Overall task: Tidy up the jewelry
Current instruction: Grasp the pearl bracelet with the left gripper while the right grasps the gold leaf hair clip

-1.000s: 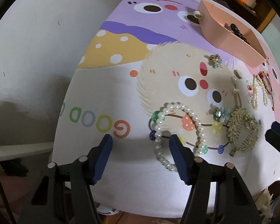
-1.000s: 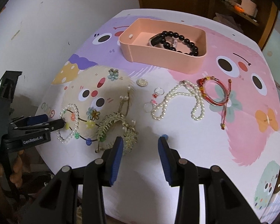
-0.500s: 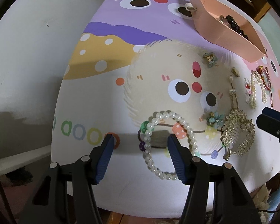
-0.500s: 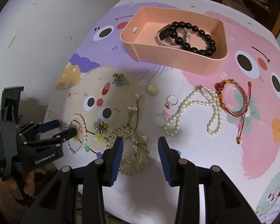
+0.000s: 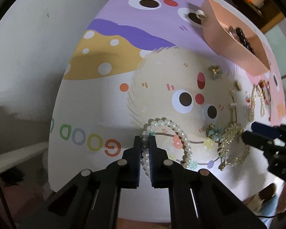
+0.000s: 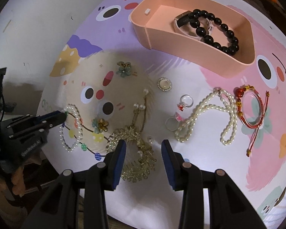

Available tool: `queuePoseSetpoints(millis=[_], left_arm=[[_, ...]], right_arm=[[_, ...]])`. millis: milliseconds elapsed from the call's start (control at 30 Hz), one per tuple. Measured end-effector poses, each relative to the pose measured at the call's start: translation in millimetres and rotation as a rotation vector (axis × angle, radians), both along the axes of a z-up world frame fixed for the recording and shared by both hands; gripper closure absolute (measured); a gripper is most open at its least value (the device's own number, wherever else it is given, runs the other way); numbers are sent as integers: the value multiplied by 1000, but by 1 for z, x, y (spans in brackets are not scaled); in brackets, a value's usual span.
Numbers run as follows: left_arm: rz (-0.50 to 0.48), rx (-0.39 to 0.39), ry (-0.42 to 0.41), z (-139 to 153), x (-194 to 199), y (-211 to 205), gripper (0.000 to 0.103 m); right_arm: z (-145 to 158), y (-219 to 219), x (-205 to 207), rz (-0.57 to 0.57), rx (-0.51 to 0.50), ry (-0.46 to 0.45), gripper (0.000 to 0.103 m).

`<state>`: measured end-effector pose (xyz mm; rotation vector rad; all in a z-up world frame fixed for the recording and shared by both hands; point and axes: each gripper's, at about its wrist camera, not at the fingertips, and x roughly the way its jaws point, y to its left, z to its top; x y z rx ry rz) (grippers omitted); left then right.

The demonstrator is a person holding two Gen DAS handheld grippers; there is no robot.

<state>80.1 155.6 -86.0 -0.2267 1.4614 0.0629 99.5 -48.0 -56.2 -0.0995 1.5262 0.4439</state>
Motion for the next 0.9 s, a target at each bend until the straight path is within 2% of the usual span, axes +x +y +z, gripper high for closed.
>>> queuePoseSetpoints(millis=[200, 600, 633, 767, 900], left_arm=[[46, -34, -14, 6, -2, 11, 98], [26, -50, -84, 42, -11, 1, 98], [26, -50, -88, 41, -13, -2, 98], [23, -52, -98, 41, -11, -7, 98], [19, -56, -103, 46, -16, -6, 98]], right_arm=[[-8, 10, 0, 31, -20, 15, 64], [-15, 30, -13, 87, -89, -33, 64], [-15, 32, -15, 94, -109, -47, 65], [-20, 39, -32, 122, -168, -76, 85], [-23, 42, -43, 128, -184, -104, 85]])
